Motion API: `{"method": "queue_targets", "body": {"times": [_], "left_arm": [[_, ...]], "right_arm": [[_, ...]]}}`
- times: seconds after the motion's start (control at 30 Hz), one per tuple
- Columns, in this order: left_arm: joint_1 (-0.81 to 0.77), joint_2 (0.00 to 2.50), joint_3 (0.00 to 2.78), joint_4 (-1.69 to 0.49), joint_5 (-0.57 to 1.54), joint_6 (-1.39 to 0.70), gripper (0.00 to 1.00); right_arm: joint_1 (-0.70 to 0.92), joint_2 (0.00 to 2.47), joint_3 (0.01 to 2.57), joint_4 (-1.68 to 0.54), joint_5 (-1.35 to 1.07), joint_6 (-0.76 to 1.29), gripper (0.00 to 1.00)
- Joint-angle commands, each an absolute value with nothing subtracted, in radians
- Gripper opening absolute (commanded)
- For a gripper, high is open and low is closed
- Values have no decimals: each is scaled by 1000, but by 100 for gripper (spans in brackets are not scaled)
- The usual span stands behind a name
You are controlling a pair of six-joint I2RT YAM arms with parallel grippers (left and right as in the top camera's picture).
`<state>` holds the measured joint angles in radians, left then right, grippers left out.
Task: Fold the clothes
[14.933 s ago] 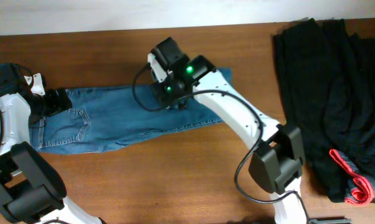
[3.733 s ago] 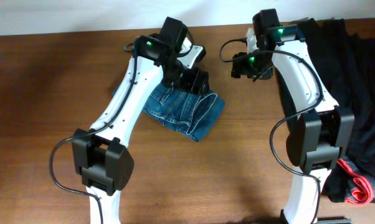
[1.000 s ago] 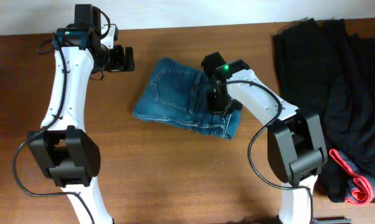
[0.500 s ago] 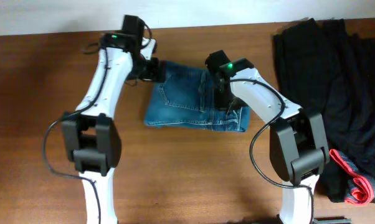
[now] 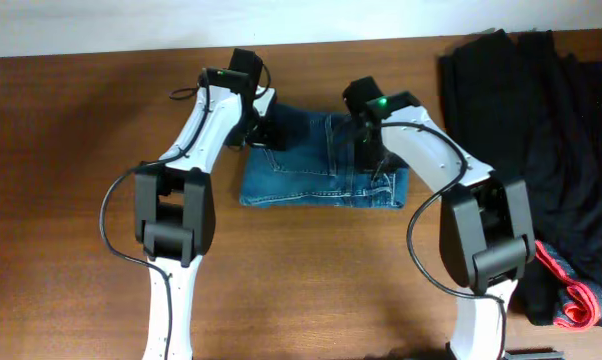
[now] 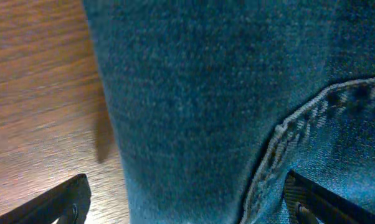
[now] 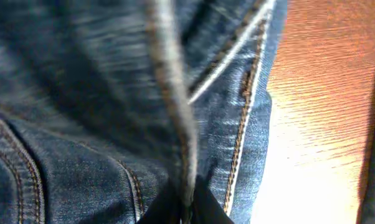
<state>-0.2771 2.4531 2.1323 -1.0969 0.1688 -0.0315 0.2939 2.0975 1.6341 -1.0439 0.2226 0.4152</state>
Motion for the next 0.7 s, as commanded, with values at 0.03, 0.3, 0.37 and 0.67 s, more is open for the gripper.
{"method": "queue_targets", "body": {"times": [0.03,0.3,0.37,0.67], "left_arm": [[-279,2511,2127,-1111,130,-30,99],[-279,2511,2127,-1138,104,-30,99],[-279,2511,2127,-1142,104,-30,99],[-272,2511,2127,-1167,57,-30,99]], "right_arm": [[220,2115,1619,-1055,300,427,9],[215,2145,1619,-1054,292,424,58],[208,2145,1619,-1053,293,424,67],[136,2145,1619,-1055,288,390,75]]}}
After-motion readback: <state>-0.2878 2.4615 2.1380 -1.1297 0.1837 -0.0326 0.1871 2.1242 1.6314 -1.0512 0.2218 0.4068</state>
